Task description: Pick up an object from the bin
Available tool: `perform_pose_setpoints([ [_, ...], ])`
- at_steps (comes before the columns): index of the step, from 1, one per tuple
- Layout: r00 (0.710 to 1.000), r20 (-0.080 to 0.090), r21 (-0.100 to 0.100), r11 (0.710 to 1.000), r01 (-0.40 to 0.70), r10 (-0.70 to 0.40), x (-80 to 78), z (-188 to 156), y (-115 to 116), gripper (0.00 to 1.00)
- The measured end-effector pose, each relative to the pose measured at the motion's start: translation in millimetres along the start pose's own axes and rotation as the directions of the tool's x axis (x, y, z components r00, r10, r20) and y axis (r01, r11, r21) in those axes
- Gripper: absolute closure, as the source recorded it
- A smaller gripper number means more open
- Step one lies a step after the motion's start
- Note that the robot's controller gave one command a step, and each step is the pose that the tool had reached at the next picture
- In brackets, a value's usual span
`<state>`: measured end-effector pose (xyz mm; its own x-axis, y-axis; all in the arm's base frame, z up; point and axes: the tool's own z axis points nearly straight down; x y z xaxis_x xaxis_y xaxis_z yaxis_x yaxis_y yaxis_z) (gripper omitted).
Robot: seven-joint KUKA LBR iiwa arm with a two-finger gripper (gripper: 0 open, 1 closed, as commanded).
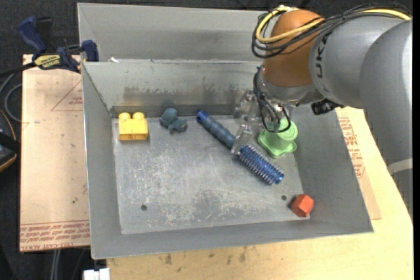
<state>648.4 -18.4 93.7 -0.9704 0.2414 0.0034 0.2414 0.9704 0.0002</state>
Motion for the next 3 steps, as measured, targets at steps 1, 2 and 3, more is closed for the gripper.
perform_pose_setpoints([
  [1, 0.846, 0.007, -0.008, 0.846, -0.533, 0.533, 11.9, 14.2, 16.8, 0.0],
  [2, 0.83, 0.007, -0.01, 0.83, -0.558, 0.558, 11.0, 14.9, 17.8, 0.0],
  [3, 0.668, 0.01, -0.018, 0.668, -0.744, 0.744, 15.4, 15.7, 23.5, 0.0],
])
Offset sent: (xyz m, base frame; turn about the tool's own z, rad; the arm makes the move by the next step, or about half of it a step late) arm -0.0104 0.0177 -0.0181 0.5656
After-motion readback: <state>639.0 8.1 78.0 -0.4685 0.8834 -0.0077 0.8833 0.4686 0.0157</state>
